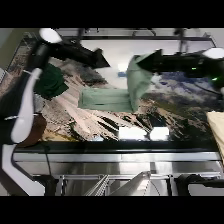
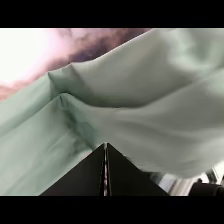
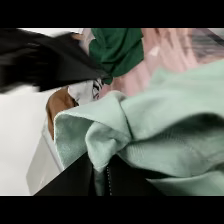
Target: Fold the shirts.
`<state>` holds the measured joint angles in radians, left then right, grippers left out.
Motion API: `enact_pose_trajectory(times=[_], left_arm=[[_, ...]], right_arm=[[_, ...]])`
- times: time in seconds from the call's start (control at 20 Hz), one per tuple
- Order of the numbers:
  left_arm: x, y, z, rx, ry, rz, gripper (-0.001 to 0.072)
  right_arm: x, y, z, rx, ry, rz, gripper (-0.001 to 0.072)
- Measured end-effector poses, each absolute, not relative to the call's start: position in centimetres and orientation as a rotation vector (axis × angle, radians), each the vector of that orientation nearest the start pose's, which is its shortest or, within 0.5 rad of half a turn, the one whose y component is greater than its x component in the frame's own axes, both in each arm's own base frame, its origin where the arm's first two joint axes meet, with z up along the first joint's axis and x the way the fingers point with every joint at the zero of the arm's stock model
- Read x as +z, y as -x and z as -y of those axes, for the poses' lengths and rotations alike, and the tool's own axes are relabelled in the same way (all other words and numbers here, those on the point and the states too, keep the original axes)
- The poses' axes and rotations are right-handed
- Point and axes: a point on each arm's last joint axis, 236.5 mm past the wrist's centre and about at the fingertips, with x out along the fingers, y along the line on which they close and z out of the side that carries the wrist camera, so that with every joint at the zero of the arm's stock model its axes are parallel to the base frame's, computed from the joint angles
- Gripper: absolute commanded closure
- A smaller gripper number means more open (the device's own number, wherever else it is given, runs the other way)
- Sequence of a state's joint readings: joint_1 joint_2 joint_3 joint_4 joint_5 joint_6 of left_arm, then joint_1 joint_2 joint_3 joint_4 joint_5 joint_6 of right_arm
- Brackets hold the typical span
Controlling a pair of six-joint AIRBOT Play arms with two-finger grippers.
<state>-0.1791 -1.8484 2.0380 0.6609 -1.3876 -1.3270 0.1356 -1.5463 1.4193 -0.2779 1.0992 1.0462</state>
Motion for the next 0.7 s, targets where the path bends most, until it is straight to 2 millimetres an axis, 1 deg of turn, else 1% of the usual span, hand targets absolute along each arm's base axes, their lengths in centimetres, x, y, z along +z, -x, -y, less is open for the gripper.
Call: enact_pose_trajectory(times=[0.05,0.1,0.15,0.2,0.25,0.3,0.35,0.4,0.45,0.5,0.6,0.65,0.7], left_arm=[[15.1,-47.8,25.2,-0.946,0.407,-1.038,0.0693],[16.7,-47.6,23.1,-0.930,0.431,-1.012,0.0693],[17.9,-47.2,21.4,-0.918,0.447,-0.989,0.0693],[18.7,-46.7,20.0,-0.908,0.464,-0.978,0.0693],[19.0,-46.2,18.9,-0.898,0.475,-0.974,0.0693],[19.3,-45.7,17.9,-0.889,0.487,-0.966,0.0693],[19.3,-45.2,17.0,-0.877,0.494,-0.967,0.0693],[19.2,-44.7,16.2,-0.866,0.505,-0.967,0.0692],[18.9,-44.2,15.7,-0.859,0.510,-0.970,0.0693],[18.7,-43.7,15.2,-0.856,0.519,-0.973,0.0692],[18.0,-42.8,14.6,-0.848,0.527,-0.979,0.0692],[17.6,-42.4,14.3,-0.846,0.529,-0.985,0.0693],[17.3,-41.9,14.3,-0.846,0.533,-0.992,0.0692]], right_arm=[[12.8,-45.6,-29.9,0.956,-0.691,-0.865,0.0656],[10.9,-46.1,-33.0,0.946,-0.678,-0.872,0.0373],[8.8,-46.3,-36.5,0.946,-0.660,-0.884,0.0289],[6.7,-45.9,-39.9,0.966,-0.637,-0.903,0.0412],[5.1,-45.4,-42.7,0.991,-0.622,-0.921,0.0539],[3.8,-44.7,-44.8,1.015,-0.607,-0.939,0.0550],[2.8,-44.3,-46.2,1.032,-0.597,-0.953,0.0633],[2.3,-44.2,-46.8,1.046,-0.593,-0.961,0.0682],[2.3,-43.9,-46.8,1.071,-0.590,-0.977,0.0682],[2.6,-43.7,-46.3,1.099,-0.584,-0.994,0.0683],[3.7,-44.4,-43.8,1.104,-0.572,-1.019,0.0682],[4.4,-44.8,-42.0,1.094,-0.553,-1.033,0.0683],[4.9,-45.0,-39.7,1.073,-0.521,-1.059,0.0684]])
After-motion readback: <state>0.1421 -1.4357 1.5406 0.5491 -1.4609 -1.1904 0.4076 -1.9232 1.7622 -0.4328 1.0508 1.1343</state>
